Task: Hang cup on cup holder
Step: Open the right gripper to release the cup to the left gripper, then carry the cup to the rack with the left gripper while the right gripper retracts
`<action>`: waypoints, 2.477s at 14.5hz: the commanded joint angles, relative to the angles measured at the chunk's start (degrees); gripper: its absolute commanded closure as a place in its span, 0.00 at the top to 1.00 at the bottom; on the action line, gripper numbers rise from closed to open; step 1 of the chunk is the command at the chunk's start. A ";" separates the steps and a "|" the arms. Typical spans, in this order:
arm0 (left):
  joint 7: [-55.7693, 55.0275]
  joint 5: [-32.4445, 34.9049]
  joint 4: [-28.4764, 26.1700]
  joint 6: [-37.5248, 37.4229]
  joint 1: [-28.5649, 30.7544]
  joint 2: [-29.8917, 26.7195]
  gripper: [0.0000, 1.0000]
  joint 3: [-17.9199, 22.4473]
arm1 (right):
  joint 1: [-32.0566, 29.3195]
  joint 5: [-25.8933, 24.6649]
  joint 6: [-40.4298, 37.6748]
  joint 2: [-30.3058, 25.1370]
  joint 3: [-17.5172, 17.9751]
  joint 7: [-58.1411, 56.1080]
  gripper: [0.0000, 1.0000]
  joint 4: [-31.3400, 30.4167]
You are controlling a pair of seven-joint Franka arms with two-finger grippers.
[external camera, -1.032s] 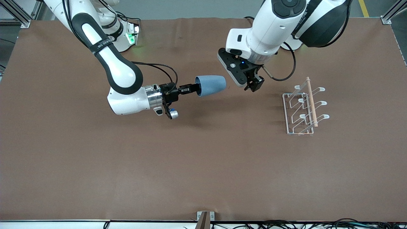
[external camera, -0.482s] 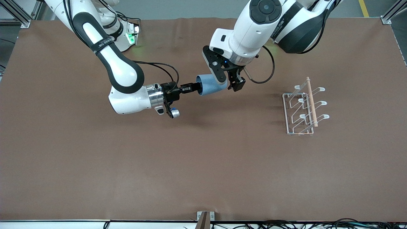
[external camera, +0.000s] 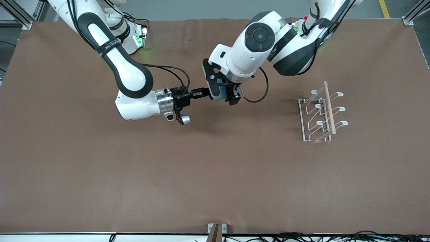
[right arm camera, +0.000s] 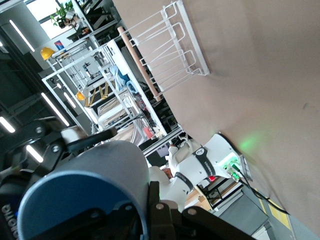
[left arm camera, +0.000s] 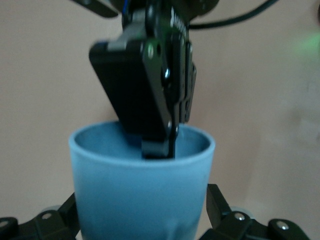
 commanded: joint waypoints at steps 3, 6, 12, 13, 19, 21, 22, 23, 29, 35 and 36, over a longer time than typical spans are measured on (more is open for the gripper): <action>1.21 -0.39 0.33 1.82 -0.83 0.92 0.27 -0.86 | -0.05 2.00 0.14 -0.69 0.56 0.14 0.00 -0.20; 1.21 -0.75 -0.81 1.82 -0.48 0.74 0.00 -0.95 | -0.22 2.00 -0.30 -0.69 0.56 0.14 0.02 -0.29; 1.39 -0.14 -0.73 -2.99 1.36 -1.10 0.00 -0.69 | -1.01 1.56 -0.65 -2.44 0.48 0.14 1.00 -0.29; 1.30 0.04 -0.73 -3.97 1.63 -1.37 0.00 -0.60 | -1.71 1.39 -0.56 -3.66 0.30 0.14 1.00 -0.55; 4.36 22.76 -0.46 -21.52 2.60 -2.60 0.00 -0.77 | -4.09 -9.30 -0.21 -11.23 -9.08 2.15 1.00 -3.63; 9.37 27.01 -0.64 -28.13 3.12 -2.16 0.00 -0.16 | -4.09 -18.95 -0.82 -12.37 -14.44 5.92 1.00 -3.10; 9.74 29.55 -1.34 -28.93 4.35 -1.99 0.01 -0.16 | -4.09 -24.92 -1.26 -12.90 -16.73 7.42 1.00 -2.84; 9.74 33.14 -2.04 -28.94 5.05 -1.90 0.01 -0.16 | -4.09 -30.20 -2.66 -13.60 -18.58 8.39 1.00 -2.66; 15.44 51.34 -9.77 -30.87 8.56 -1.72 0.02 -0.16 | -4.18 -55.97 -5.57 -17.82 -31.67 7.88 1.00 -0.39; 15.72 64.89 -16.36 -32.36 9.63 1.70 0.01 -0.07 | -4.27 -74.52 -15.66 -18.27 -38.98 -6.25 1.00 14.98; 15.72 66.65 -17.07 -33.06 9.20 3.27 0.01 0.10 | -4.27 -75.16 -18.55 -18.53 -39.16 -6.45 1.00 17.36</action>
